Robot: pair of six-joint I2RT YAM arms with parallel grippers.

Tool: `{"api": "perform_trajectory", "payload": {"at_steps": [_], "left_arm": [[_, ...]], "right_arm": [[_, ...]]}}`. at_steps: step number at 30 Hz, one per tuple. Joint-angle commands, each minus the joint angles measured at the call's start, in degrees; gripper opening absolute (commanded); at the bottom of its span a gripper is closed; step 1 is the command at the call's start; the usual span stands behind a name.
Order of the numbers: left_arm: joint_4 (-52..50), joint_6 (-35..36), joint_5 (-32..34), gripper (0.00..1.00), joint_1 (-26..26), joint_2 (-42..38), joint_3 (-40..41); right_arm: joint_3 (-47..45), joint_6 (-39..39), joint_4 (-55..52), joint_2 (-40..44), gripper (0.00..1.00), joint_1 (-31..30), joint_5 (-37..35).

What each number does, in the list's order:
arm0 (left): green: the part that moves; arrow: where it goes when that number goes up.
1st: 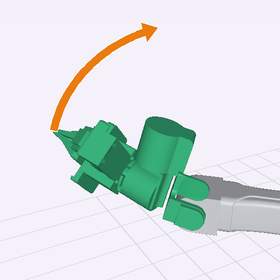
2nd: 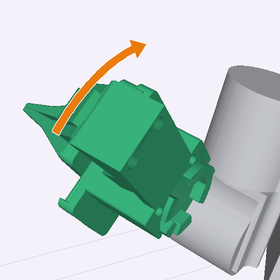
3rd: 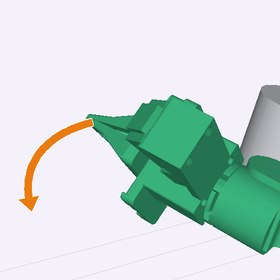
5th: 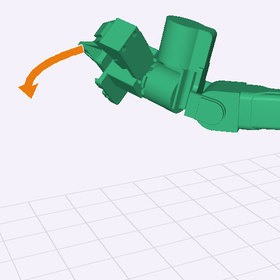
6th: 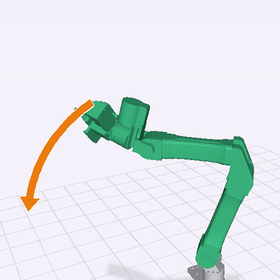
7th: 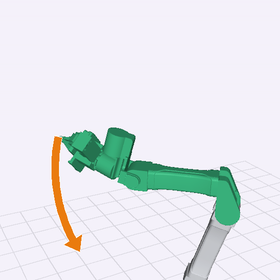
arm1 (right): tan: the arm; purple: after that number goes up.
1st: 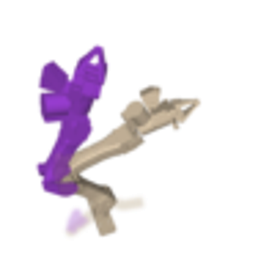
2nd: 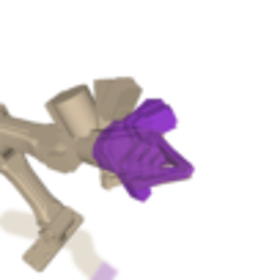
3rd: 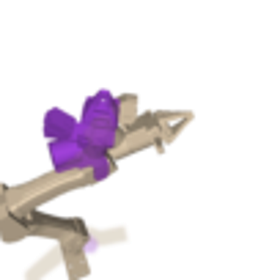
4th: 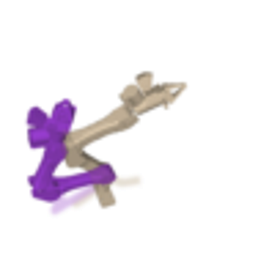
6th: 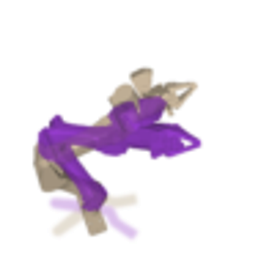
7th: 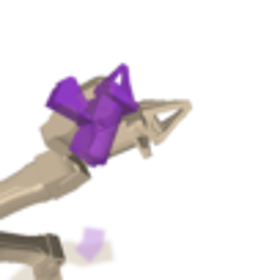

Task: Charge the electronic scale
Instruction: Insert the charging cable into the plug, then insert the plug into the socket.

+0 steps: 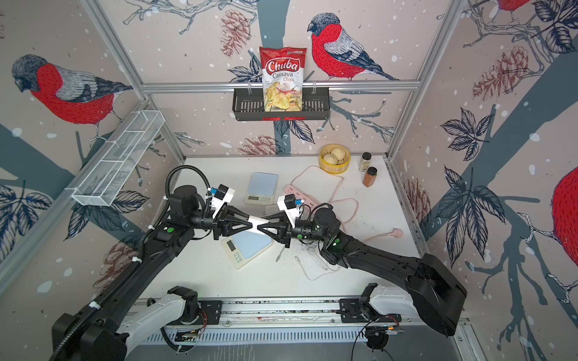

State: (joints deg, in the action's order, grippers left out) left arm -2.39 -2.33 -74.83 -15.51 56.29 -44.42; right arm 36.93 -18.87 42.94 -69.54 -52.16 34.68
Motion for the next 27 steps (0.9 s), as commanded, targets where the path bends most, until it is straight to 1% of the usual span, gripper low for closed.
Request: {"api": "perform_trajectory", "payload": {"at_steps": [1, 2, 4, 5, 8, 9, 12, 15, 19, 22, 25, 27], "left_arm": [[-4.01, 3.95, 9.51, 0.49, 0.28, -1.59, -0.49], [-4.53, 4.83, 12.43, 0.58, 0.30, -2.52, -0.40], [-4.59, 5.64, 18.76, 0.67, 0.29, -4.44, 0.25], [-4.24, 5.59, 22.53, 0.70, 0.27, -5.50, 0.78], [-1.60, 4.14, 32.27, 0.72, 0.30, -7.57, 3.02], [-0.61, 3.87, 33.78, 0.72, 0.27, -7.63, 3.71], [-0.71, 4.17, 36.98, 0.71, 0.13, -5.82, 3.48], [-1.52, 4.42, 39.17, 0.69, -0.44, -2.34, 2.35], [-3.86, 5.21, 46.00, 0.68, -3.92, 2.89, -0.38], [-4.65, 5.23, 51.45, 0.68, -7.05, 7.13, -2.29], [-4.71, 4.19, 54.57, 0.66, -9.01, 11.98, -4.12], [-4.83, 3.70, 56.19, 0.65, -10.18, 15.57, -5.41]], "right_arm": [[4.40, 7.25, -14.42, 2.80, 0.03, 2.21, -5.65], [6.49, 8.87, -20.60, 3.58, 0.02, 3.42, -7.24], [10.52, 11.87, -30.70, 4.41, 0.02, 6.31, -8.72], [12.78, 13.31, -36.63, 4.50, 0.02, 8.07, -9.43], [20.42, 16.02, -51.38, 3.50, 0.02, 12.99, -12.92], [22.21, 16.54, -54.70, 2.88, 0.02, 14.36, -13.59], [28.06, 18.91, -65.30, -0.48, 0.03, 17.19, -18.71], [32.76, 21.88, -74.09, -6.03, 0.04, 18.10, -23.19], [38.47, 25.81, -82.02, -13.81, 0.04, 18.24, -29.22], [45.08, 27.62, -88.16, -21.22, 0.04, 18.40, -33.71], [51.78, 28.99, -93.89, -29.20, 0.02, 18.59, -38.20], [55.57, 29.89, -97.66, -34.11, 0.00, 18.97, -39.36]]}}
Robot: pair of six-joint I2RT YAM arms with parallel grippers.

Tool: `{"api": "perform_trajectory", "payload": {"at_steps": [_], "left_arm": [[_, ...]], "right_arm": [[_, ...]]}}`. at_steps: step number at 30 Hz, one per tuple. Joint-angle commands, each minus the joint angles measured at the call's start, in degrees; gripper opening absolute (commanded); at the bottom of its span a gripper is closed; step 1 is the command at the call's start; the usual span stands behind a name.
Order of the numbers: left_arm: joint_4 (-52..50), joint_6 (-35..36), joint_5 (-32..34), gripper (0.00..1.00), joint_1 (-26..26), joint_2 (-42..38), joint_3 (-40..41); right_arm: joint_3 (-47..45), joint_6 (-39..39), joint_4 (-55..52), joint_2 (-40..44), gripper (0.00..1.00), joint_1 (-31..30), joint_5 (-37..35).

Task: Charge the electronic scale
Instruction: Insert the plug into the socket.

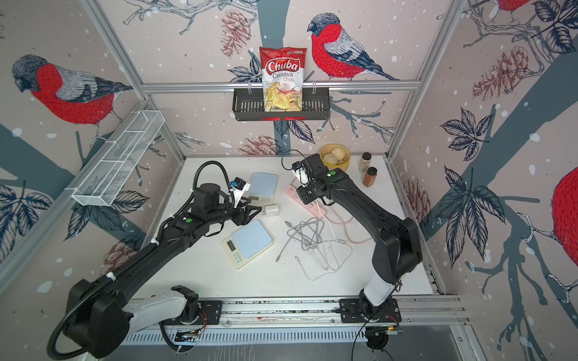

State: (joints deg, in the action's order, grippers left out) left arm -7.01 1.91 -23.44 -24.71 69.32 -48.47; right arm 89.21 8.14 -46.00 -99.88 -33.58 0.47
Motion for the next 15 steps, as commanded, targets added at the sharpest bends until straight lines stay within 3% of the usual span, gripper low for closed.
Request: {"api": "perform_trajectory", "payload": {"at_steps": [1, 15], "left_arm": [[-0.13, -0.84, 5.48, 0.65, -1.56, 4.34, -1.97], [4.60, -5.06, 5.89, 0.63, -5.28, 22.45, -10.20]], "right_arm": [[5.62, 3.17, -10.62, -6.28, 0.00, 0.54, -5.26], [21.82, 5.08, -21.23, -20.36, 0.00, 1.06, -8.10]]}}
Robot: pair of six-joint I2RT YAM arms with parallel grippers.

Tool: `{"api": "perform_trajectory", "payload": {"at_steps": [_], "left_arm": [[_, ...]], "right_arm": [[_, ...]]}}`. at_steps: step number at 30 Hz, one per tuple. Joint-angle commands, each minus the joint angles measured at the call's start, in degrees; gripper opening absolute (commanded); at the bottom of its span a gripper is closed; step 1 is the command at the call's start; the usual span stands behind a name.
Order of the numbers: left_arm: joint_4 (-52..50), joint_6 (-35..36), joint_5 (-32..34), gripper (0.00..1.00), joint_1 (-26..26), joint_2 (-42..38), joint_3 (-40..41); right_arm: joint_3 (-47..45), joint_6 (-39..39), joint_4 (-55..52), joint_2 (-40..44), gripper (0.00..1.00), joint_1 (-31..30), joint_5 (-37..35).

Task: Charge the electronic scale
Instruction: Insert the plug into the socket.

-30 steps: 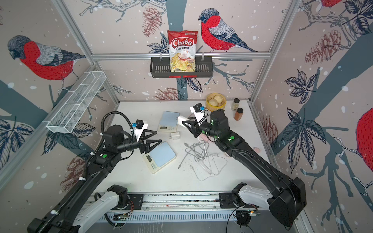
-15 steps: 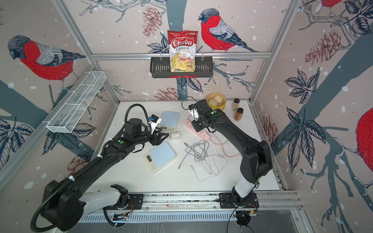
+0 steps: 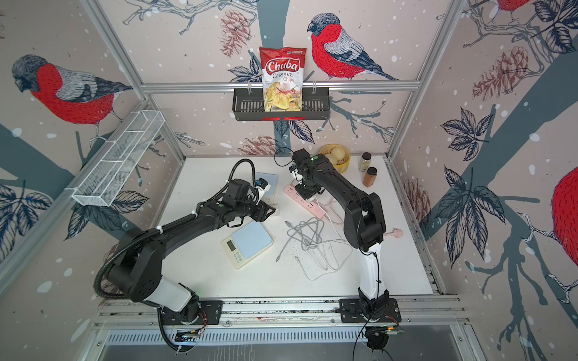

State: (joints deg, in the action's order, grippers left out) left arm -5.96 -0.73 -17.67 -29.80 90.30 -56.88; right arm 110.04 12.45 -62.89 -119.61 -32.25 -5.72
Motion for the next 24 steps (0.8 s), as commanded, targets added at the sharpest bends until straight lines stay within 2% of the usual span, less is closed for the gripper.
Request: {"api": "perform_trajectory", "payload": {"at_steps": [1, 10, 18, 24], "left_arm": [[4.70, -3.22, 0.01, 0.63, -0.25, 2.36, -2.18], [7.78, -9.36, 0.42, 0.63, 0.61, 13.13, -10.66], [3.84, -8.39, 2.88, 0.63, 0.78, 22.42, -20.98], [2.39, -7.71, 3.17, 0.62, 0.75, 26.64, -24.94]], "right_arm": [[0.69, 0.90, -4.34, -0.51, 0.00, -0.20, -1.91], [-1.67, 1.60, -4.61, -0.49, 0.00, -0.18, -2.28], [0.43, 2.23, -4.78, -2.65, 0.00, -0.54, -3.41], [2.17, 2.88, -5.03, -4.78, 0.00, -0.80, -5.62]]}}
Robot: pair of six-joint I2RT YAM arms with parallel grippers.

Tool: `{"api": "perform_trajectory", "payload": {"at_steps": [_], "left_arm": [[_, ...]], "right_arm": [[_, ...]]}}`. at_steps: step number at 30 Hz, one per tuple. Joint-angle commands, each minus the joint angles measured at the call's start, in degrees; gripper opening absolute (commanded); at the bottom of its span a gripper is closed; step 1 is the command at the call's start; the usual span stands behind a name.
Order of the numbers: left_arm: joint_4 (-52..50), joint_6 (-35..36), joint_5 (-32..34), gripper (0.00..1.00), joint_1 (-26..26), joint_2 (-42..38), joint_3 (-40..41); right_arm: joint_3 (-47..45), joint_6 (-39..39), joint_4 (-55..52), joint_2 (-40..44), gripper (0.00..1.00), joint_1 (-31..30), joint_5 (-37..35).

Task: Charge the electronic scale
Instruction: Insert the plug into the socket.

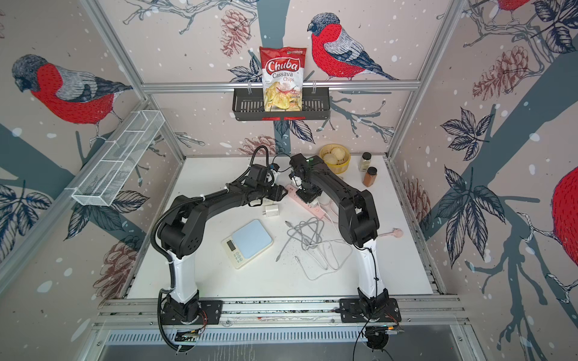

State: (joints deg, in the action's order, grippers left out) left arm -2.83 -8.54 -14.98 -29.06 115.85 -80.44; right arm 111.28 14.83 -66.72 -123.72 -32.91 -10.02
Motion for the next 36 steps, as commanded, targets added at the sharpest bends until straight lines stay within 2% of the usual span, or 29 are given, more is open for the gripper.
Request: {"api": "perform_trajectory", "payload": {"at_steps": [1, 8, 14, 26, 33, 34, 36], "left_arm": [[-1.02, 0.12, 0.42, 0.62, 0.01, 1.65, -1.90], [-2.60, 1.12, 1.08, 0.62, -0.24, 4.66, -4.97], [-3.19, 1.76, 0.76, 0.62, -0.49, 6.37, -5.67], [-2.58, 1.59, 0.01, 0.61, -1.05, 7.20, -4.03], [-2.04, 1.55, 0.13, 0.61, -1.01, 6.37, -2.88], [-2.19, 1.67, 0.13, 0.61, -1.04, 6.19, -2.83], [-2.48, 1.92, 0.40, 0.61, -1.09, 5.52, -2.66]], "right_arm": [[1.11, 0.55, -1.29, -0.96, 0.00, -0.14, -1.48], [2.07, 1.06, -1.66, -3.27, 0.00, -0.11, -1.55], [3.33, 2.68, -2.49, -4.80, 0.00, 0.29, 3.38], [9.16, 3.65, -2.93, -13.05, 0.03, 1.66, 7.62], [6.35, 4.04, 0.03, -14.67, 0.01, 2.75, 10.00], [5.57, 3.78, 0.98, -14.20, 0.03, 2.82, 10.39], [4.10, 2.71, 3.76, -12.16, 0.17, 2.84, 10.72]]}}
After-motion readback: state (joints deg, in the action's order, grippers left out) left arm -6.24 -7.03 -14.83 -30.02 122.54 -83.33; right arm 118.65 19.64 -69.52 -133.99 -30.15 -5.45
